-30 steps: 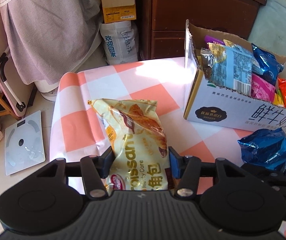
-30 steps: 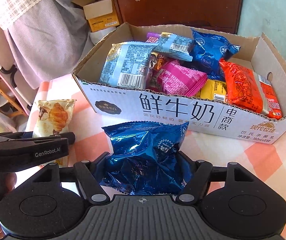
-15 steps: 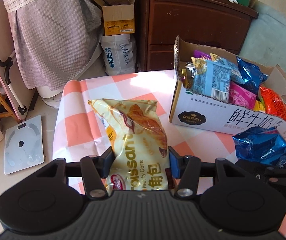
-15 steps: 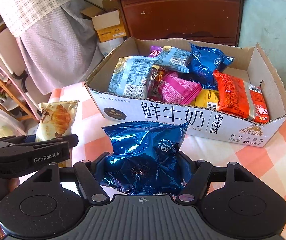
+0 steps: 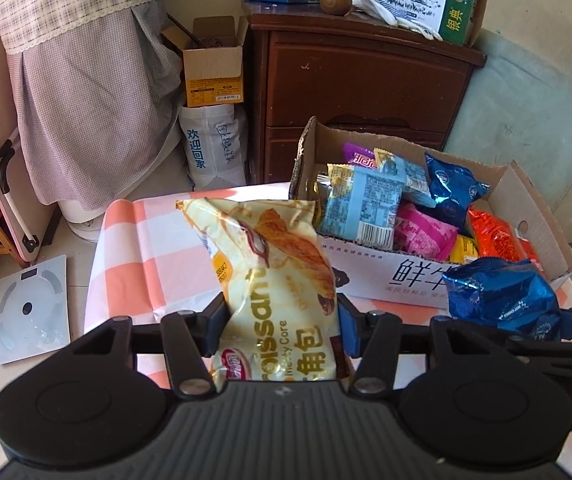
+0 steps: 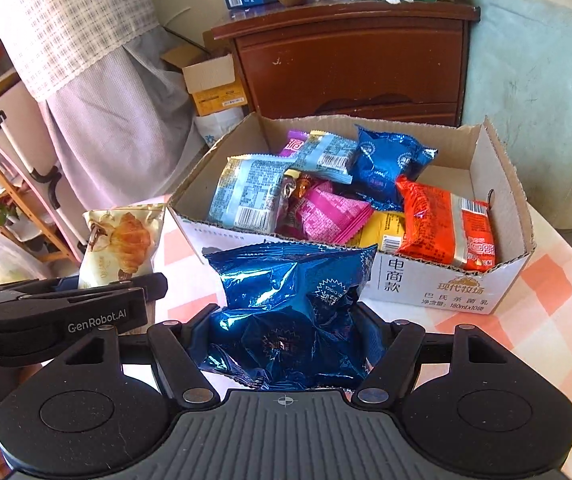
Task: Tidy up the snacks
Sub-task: 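Carry dark blue foil bag and croissant bag over the cardboard box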
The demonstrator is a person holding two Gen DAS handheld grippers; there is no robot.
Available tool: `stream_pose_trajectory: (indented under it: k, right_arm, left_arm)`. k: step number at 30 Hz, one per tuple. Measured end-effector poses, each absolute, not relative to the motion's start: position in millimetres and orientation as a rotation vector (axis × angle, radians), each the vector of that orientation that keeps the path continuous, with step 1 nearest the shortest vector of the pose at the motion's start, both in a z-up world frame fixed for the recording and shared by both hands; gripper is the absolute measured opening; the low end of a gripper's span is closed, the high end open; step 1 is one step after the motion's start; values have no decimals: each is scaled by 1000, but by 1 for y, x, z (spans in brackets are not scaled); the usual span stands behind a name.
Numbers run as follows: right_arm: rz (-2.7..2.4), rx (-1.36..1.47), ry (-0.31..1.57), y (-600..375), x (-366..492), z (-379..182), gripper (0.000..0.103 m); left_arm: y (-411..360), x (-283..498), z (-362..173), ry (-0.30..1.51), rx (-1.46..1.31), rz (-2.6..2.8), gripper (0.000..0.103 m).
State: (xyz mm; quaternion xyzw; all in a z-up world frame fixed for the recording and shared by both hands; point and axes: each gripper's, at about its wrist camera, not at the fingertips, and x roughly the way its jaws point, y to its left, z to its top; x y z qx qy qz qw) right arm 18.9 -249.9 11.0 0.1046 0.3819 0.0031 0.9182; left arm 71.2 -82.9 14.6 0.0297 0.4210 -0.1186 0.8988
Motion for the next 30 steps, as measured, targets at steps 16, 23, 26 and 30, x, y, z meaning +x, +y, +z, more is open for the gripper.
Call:
stream_pose_trajectory:
  k: [16,23,26,30]
  right_arm:
    - [-120,276,663,-290,30,43,71]
    - [-176,329,620,-310,39,49,71]
    - [-196,343,612,-316,43,48,71]
    - [-218,343,614,-322,50,44,71]
  left_arm:
    - [-121,104,41,794,52,-290,53]
    - [-142,121,44,771,36,-315,53]
    - [-151,127,42,762,45,-321,53]
    - [-159,137,39,771,31,-331,53]
